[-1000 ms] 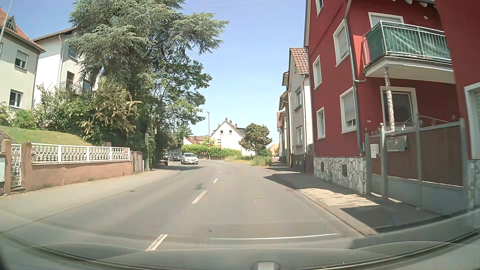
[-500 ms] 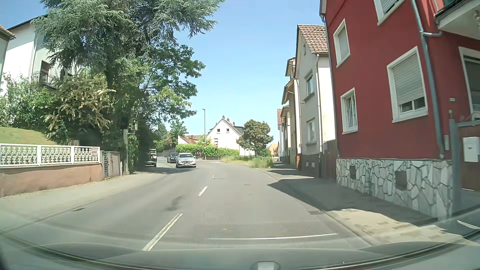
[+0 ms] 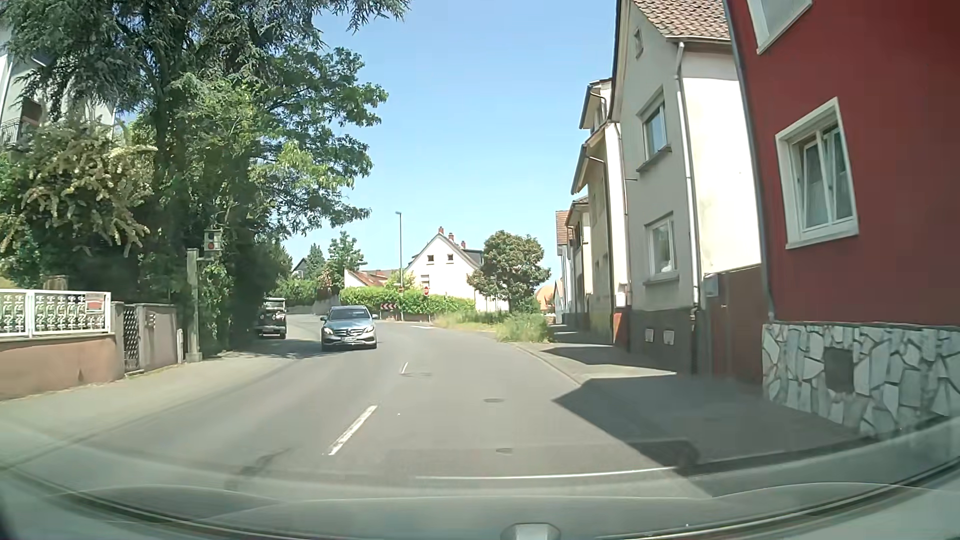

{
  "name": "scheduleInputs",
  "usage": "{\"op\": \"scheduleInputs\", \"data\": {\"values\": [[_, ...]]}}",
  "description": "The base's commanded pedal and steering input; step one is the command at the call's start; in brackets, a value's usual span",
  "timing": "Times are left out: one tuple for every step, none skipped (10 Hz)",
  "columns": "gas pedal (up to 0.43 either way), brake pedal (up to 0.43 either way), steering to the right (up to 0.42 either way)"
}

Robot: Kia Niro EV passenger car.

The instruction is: Follow the waypoints while adhering to traffic rules and regulations

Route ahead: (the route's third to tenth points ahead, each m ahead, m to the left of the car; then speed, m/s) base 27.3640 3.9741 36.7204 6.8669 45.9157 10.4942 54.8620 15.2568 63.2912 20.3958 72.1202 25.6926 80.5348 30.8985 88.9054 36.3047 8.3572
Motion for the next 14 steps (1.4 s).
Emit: {"op": "scheduleInputs", "data": {"values": [[0.0, 0.0, 0.004], [0.0, 0.0, 0.003], [0.0, 0.0, -0.001], [0.0, 0.0, -0.006], [0.0, 0.0, -0.014], [0.0, 0.0, -0.02], [0.0, 0.0, -0.026], [0.0, 0.0, -0.028], [0.0, 0.0, -0.03], [0.008, 0.0, -0.032], [0.02, 0.0, -0.035], [0.028, 0.0, -0.04], [0.039, 0.0, -0.046], [0.059, 0.0, -0.054]]}}
